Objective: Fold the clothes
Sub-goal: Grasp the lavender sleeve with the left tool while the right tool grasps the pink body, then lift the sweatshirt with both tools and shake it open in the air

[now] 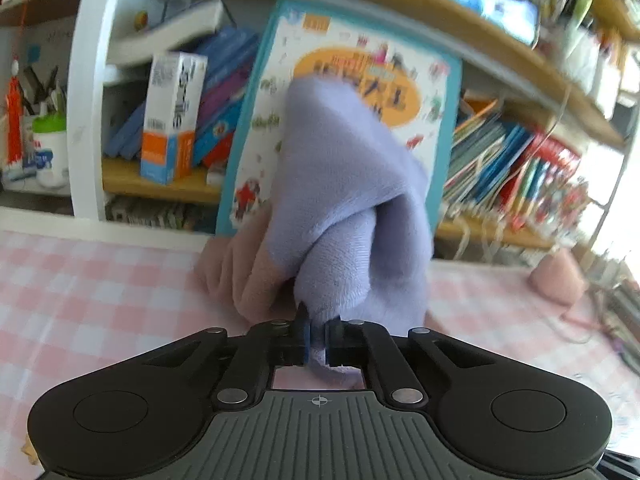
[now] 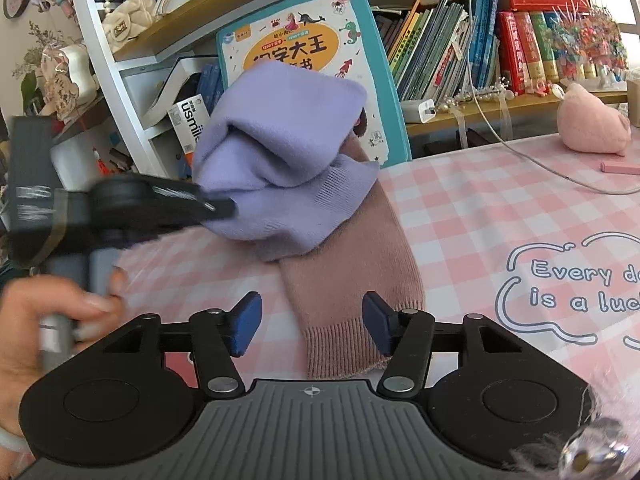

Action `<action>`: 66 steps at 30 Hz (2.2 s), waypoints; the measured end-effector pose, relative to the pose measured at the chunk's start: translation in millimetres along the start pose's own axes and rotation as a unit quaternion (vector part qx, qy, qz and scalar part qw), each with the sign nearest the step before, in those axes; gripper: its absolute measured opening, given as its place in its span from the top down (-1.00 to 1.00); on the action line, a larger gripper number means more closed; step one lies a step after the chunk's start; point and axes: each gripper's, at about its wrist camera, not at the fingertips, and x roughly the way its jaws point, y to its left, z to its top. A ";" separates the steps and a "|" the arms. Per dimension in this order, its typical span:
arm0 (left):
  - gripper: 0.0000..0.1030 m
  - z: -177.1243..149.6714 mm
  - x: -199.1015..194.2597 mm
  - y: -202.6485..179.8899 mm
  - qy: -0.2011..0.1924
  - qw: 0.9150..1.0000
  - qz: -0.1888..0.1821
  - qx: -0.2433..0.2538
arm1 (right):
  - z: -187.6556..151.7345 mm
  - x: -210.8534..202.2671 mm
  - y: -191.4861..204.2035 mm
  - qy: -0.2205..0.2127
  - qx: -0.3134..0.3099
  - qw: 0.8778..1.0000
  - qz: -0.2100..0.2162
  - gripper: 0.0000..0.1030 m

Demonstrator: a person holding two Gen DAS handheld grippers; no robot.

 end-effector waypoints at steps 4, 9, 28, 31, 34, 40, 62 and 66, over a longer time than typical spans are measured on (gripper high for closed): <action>0.92 3.4 -57.6 19.8 -0.039 0.998 -0.036 -0.023 | -1.0 3.2 -4.5 0.015 0.023 0.999 0.023 -0.05; 1.00 0.1 -126.5 64.1 -0.091 0.992 -0.040 -0.074 | -6.0 8.6 3.6 0.041 0.019 0.997 0.065 -0.17; 0.09 -43.7 -68.3 28.6 0.006 0.999 -0.041 0.002 | -13.8 0.5 30.5 0.057 -0.008 0.997 0.060 -0.20; 0.16 -40.9 -47.5 29.1 0.004 0.999 -0.027 -0.020 | -15.1 -2.9 25.9 0.059 0.004 0.996 0.062 -0.21; 0.90 -38.2 -35.1 42.6 0.017 0.997 -0.021 -0.070 | -16.2 -5.4 22.2 0.061 0.014 0.996 0.067 -0.23; 0.92 -36.6 -88.6 54.2 -0.019 0.991 -0.097 -0.086 | -10.7 -12.3 16.5 0.053 0.025 0.995 0.086 -0.27; 0.92 -75.1 -185.0 83.6 0.008 0.987 -0.138 -0.080 | -9.7 57.4 -26.6 0.095 0.416 0.861 0.277 -0.21; 0.92 -78.5 -189.3 85.5 0.009 0.988 -0.130 -0.079 | -11.4 59.1 -24.8 0.092 0.421 0.848 0.308 0.76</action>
